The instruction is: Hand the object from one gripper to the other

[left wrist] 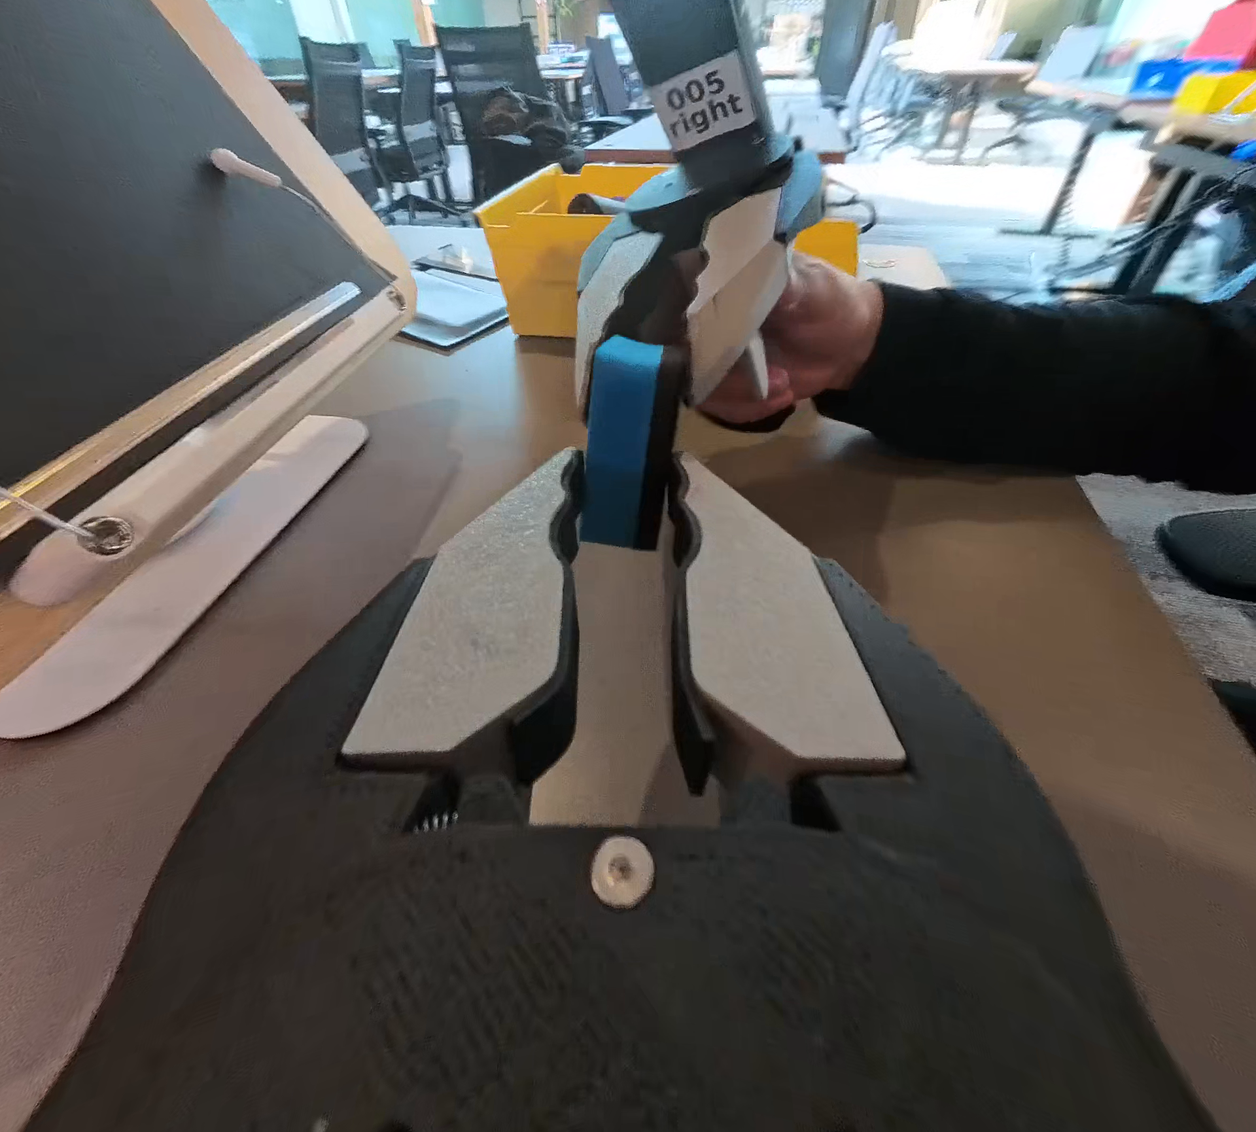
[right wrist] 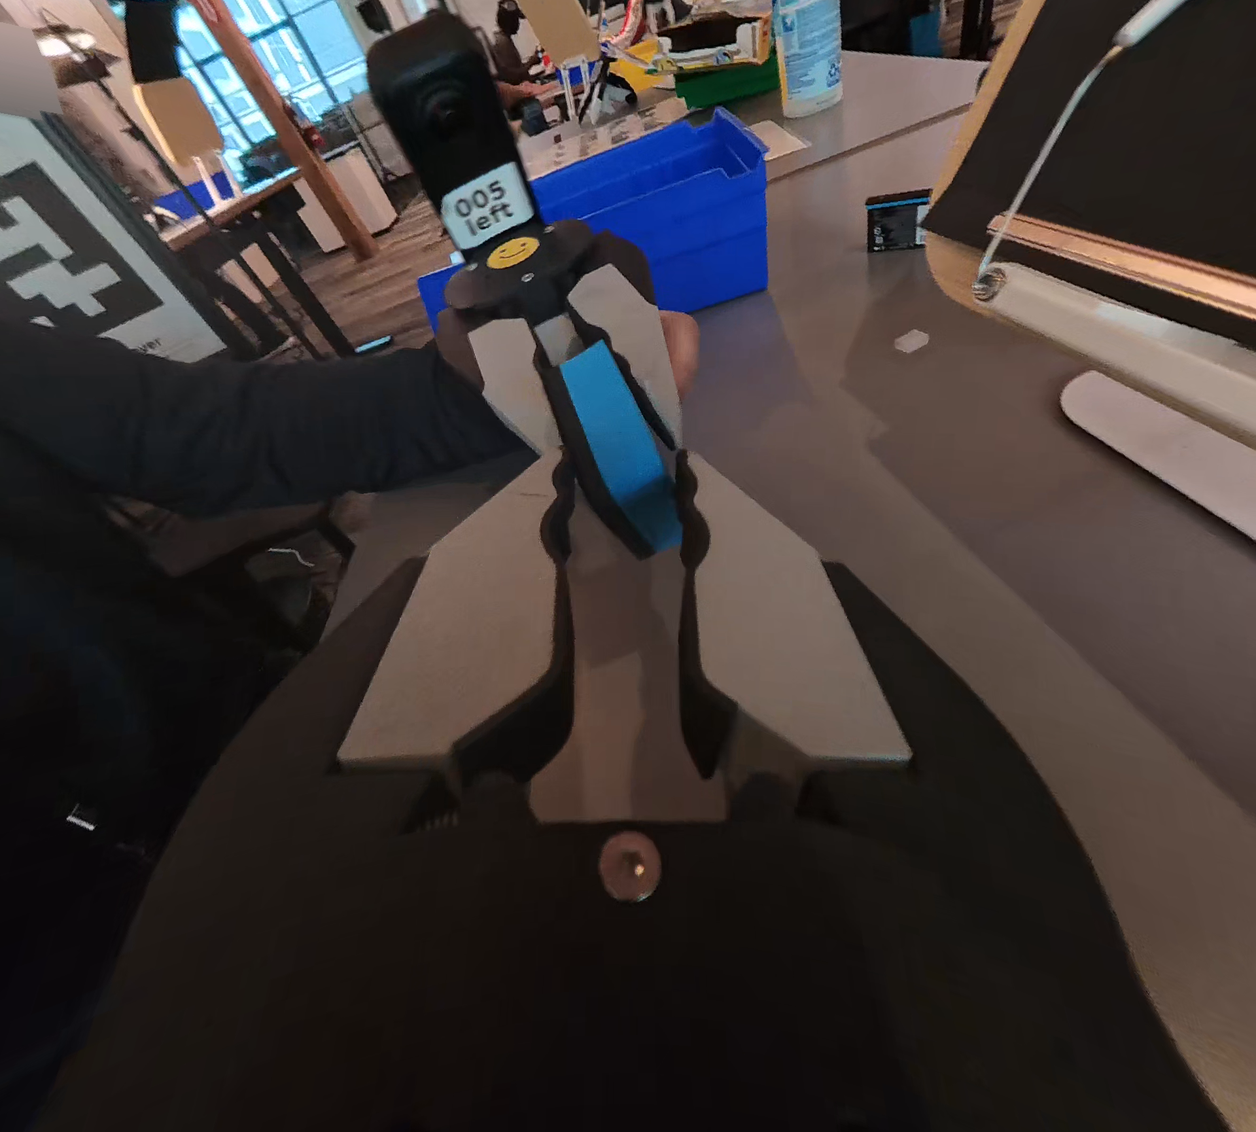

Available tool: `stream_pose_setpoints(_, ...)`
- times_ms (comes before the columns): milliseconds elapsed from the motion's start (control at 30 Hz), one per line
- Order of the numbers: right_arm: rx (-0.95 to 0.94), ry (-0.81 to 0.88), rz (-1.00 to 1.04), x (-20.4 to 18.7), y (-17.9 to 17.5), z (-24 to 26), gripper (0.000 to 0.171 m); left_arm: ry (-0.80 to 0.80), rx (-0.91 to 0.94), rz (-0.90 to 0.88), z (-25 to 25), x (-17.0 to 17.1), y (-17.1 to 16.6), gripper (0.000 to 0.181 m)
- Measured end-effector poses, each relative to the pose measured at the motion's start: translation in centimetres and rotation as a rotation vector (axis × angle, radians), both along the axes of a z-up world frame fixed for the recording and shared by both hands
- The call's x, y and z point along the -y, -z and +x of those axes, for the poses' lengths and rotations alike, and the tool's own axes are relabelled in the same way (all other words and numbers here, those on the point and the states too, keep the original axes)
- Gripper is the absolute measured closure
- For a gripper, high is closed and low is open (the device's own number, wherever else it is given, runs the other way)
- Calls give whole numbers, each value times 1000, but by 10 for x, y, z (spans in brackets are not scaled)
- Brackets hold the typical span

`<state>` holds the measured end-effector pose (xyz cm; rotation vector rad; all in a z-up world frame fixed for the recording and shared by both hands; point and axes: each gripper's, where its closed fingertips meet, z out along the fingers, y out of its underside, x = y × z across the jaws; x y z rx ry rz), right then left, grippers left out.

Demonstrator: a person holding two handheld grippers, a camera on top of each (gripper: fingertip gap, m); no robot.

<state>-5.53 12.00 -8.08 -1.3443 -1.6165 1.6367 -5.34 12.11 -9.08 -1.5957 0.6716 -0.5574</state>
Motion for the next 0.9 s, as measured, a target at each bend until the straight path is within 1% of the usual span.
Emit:
stream_pose_setpoints(33, 6, 27, -8, -6, 0, -1, 146, -46, -45, 22, -4, -4, 3, 158)
stream_pose_setpoints(67, 15, 53, -41, -13, 1, -1, 146, -106, -106, 57, -10, -9, 6, 149)
stream_pose_setpoints(100, 32, 74, -104, -21, 1, 0, 146, -157, -175, 98, -15, -12, 9, 138)
stream_pose_setpoints(200, 70, 94, -337, -41, 0, 4, 146, -254, -459, 207, -24, -18, 25, 129)
stream_pose_setpoints(267, 122, 72, -469, -43, 4, 7, 147, -293, -675, 320, -24, -20, 33, 127)
stream_pose_setpoints(300, 142, 71, -515, -44, 7, 6, 147, -323, -802, 412, -25, -21, 34, 127)
stream_pose_setpoints(367, 197, 44, -595, -40, 14, 6, 146, -359, -1049, 636, -21, -20, 31, 134)
stream_pose_setpoints(433, 240, 29, -648, -35, 20, 3, 147, -412, -1211, 803, -18, -23, 24, 140)
stream_pose_setpoints(500, 271, 5, -693, -29, 23, 2, 147, -453, -1270, 858, -18, -26, 19, 138)
stream_pose_setpoints(733, 256, -10, -796, -23, 17, -3, 144, -489, -1303, 945, -17, -22, 4, 141)
stream_pose_setpoints(867, 266, 16, -848, -28, 22, -6, 147, -462, -1336, 1004, -7, -20, 6, 142)
stream_pose_setpoints(900, 266, 14, -860, -28, 23, -7, 143, -449, -1342, 1011, -3, -20, 8, 146)
